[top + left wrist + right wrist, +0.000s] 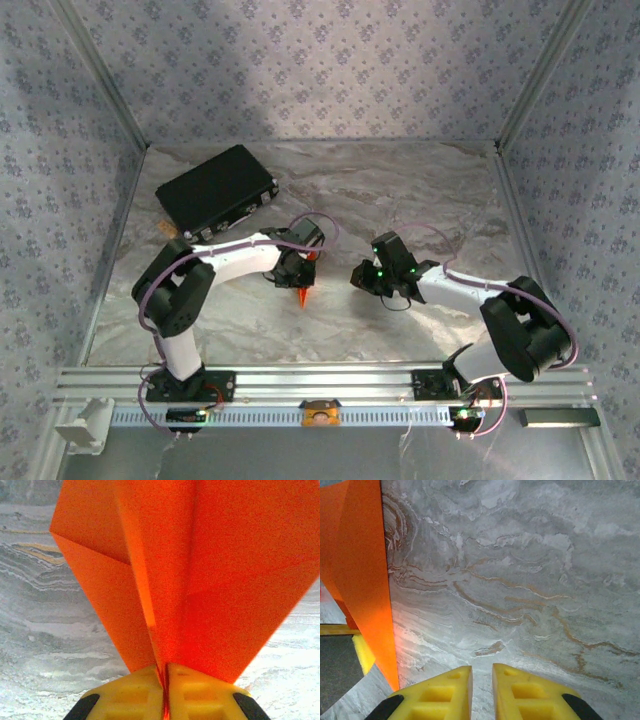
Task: Fold a paper plane with a square sheet of paper (pick it up from the middle)
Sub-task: Turn over a paper plane at the center of the table.
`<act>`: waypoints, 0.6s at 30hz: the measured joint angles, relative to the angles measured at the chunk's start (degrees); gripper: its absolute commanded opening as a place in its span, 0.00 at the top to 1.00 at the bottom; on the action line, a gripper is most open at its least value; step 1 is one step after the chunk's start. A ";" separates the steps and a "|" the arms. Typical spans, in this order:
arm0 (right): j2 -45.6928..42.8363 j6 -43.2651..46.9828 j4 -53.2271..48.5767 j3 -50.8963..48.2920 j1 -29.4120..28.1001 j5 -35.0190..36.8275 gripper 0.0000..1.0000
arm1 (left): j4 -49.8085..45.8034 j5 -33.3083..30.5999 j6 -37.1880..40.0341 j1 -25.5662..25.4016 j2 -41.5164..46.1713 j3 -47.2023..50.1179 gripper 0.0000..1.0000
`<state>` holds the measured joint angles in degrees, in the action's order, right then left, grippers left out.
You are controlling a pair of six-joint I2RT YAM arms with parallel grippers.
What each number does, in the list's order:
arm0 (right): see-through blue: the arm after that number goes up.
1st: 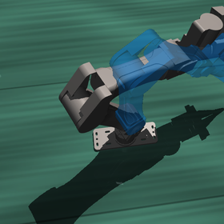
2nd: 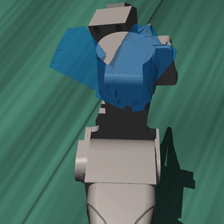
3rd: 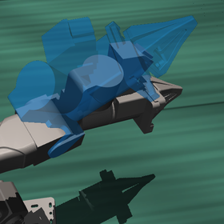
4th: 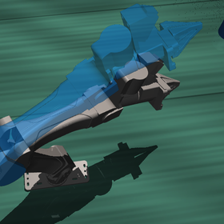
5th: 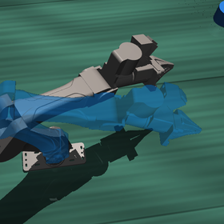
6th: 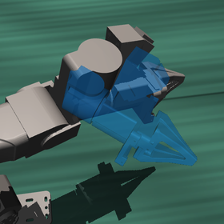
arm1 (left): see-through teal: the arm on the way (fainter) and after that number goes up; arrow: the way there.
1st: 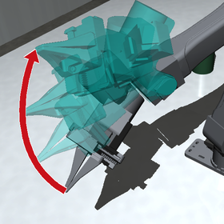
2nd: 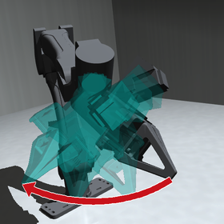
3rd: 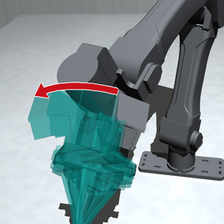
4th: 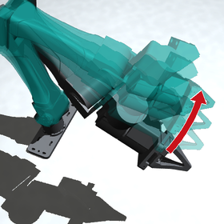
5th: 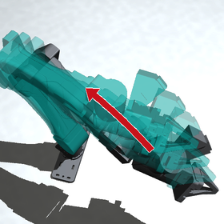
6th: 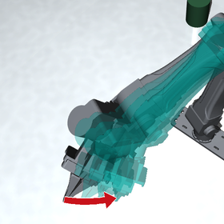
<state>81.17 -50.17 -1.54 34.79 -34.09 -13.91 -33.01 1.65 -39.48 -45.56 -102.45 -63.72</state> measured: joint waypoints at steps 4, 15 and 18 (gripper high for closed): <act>0.37 0.00 0.02 0.00 0.00 -0.07 0.80 | -0.02 0.00 0.00 -0.02 -0.11 -0.09 0.90; 0.63 0.00 0.42 0.00 0.00 -0.42 0.79 | -0.04 -0.61 0.00 -0.74 -0.09 -0.42 1.00; 0.63 0.00 0.44 0.00 0.00 -0.42 0.79 | -0.39 -1.88 0.00 -0.74 -0.09 -0.44 1.00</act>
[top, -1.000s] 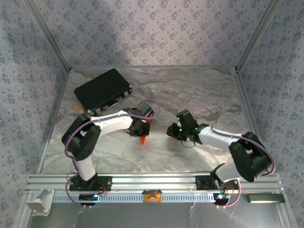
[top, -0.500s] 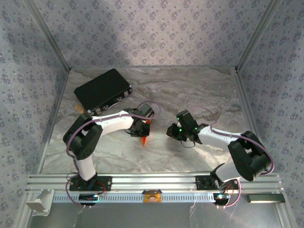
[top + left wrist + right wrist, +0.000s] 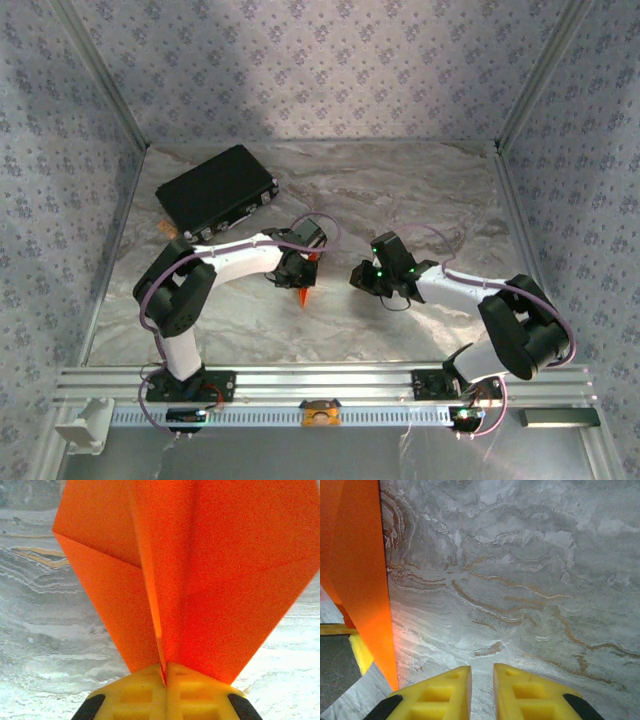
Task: Fold a paper plane with a square sheet of paper (pick it up from the middle)
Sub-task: Turn over a paper plane at the center of the table.
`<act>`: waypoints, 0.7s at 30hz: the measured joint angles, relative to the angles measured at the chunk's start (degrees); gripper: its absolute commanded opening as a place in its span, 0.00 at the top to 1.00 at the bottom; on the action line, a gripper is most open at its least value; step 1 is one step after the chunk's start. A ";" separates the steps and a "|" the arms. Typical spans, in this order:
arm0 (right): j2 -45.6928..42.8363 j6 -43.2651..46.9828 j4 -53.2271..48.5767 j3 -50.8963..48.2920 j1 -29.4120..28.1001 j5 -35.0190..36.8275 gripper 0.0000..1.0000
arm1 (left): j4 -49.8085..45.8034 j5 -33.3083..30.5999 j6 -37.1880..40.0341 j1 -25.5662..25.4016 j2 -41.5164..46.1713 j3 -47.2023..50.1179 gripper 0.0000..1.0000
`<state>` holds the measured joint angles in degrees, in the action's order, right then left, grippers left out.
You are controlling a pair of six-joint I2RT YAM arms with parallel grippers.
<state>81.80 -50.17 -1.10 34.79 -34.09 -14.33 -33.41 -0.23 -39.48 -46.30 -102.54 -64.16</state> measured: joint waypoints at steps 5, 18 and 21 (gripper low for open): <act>0.09 0.00 0.02 0.00 -0.02 0.00 0.79 | -2.14 -2.89 -0.04 0.00 0.00 -1.07 1.00; 0.28 0.00 0.48 0.00 -0.02 0.00 0.79 | -5.35 -4.79 -0.22 -0.70 0.00 -2.19 0.95; 0.44 0.00 0.50 0.00 -0.02 -0.02 0.79 | -5.46 -4.76 -0.22 -0.74 0.00 -2.58 0.93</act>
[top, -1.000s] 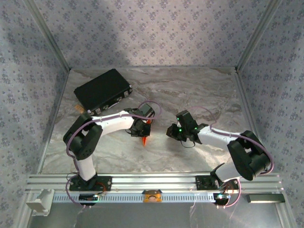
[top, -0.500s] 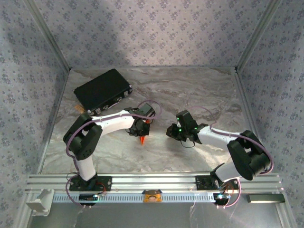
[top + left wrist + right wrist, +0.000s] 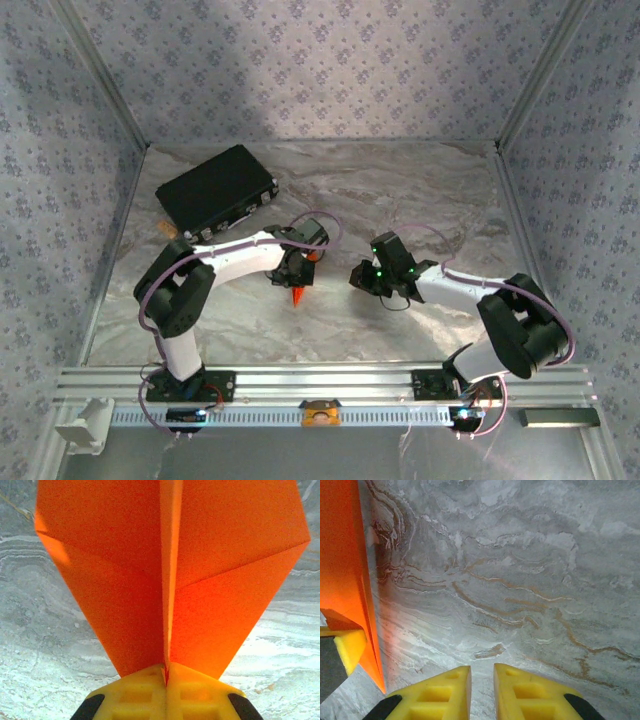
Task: Fold a paper plane with a square sheet of paper (pick it up from the middle)
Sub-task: Turn over a paper plane at the center of the table.
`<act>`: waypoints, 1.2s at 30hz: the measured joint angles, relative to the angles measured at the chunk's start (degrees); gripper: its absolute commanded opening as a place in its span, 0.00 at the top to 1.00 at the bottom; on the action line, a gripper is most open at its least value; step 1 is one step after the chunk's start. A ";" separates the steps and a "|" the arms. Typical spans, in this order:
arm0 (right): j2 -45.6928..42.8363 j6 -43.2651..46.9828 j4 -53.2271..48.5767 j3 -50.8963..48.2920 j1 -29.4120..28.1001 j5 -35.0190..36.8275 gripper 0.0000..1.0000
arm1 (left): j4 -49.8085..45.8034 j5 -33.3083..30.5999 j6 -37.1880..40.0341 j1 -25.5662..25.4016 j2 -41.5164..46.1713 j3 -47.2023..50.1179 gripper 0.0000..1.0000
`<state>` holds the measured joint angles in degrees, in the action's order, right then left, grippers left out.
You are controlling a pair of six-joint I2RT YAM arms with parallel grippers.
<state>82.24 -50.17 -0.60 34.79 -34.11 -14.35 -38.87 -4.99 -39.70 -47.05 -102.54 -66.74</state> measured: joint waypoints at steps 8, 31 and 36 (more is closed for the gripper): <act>0.28 0.00 0.07 0.02 0.00 0.00 0.79 | 0.00 0.00 0.02 0.00 -0.68 -0.31 0.92; 3.06 0.02 -0.63 1.33 0.00 -0.66 0.78 | -0.13 0.24 0.11 0.00 -2.80 -1.27 0.89; 3.21 0.02 -0.74 1.49 0.00 -1.03 0.78 | -0.09 0.24 0.24 0.00 -2.93 -1.27 0.88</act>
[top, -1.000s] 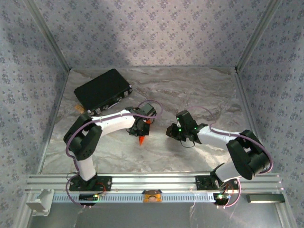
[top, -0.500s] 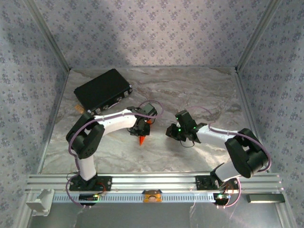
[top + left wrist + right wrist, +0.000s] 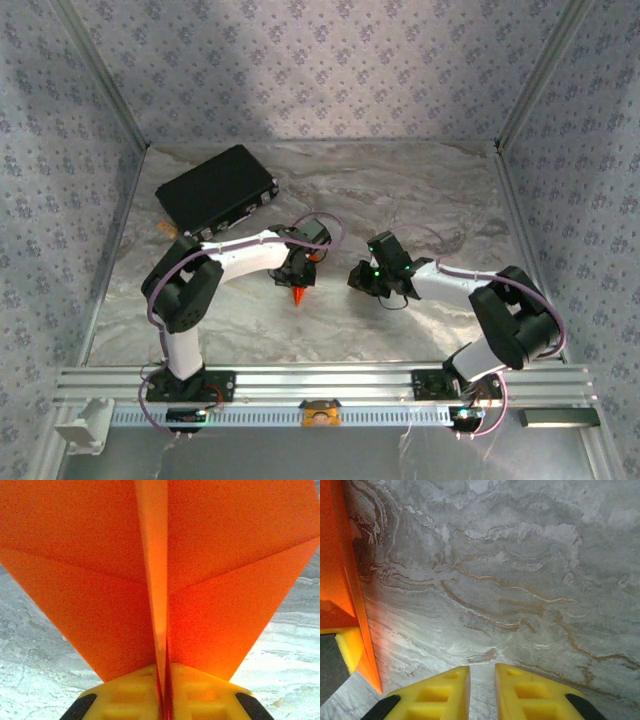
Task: Fold a paper plane with a square sheet of paper (pick it up from the middle)
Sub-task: Turn over a paper plane at the center of the table.
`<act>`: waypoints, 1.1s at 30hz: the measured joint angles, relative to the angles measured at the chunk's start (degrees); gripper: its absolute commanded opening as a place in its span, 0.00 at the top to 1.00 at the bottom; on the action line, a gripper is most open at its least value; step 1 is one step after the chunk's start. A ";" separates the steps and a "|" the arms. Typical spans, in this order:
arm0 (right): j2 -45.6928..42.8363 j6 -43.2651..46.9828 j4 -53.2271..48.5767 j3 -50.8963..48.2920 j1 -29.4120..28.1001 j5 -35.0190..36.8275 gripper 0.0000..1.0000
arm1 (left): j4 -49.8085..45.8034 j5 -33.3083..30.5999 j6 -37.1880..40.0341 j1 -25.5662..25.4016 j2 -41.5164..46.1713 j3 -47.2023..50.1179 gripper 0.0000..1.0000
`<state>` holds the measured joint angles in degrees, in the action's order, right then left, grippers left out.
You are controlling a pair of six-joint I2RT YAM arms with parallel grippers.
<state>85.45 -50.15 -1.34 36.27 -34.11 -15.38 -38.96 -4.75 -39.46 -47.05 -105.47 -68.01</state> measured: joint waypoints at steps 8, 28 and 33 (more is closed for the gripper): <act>-0.17 0.00 -0.22 0.00 0.00 0.00 0.78 | 0.26 0.00 -0.02 0.00 -0.83 0.00 0.84; -14.73 1.18 -4.59 -5.33 4.24 1.27 0.75 | 1.70 -0.83 -5.33 -4.61 -4.74 -5.11 0.69; -19.15 1.95 -6.43 -7.30 6.67 1.20 0.74 | 0.94 -2.38 -8.48 -5.75 -5.70 -6.45 0.68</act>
<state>66.30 -48.21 -7.77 28.97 -27.44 -14.17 -38.02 -7.14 -47.94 -52.80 -111.18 -74.46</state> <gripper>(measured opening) 0.258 0.316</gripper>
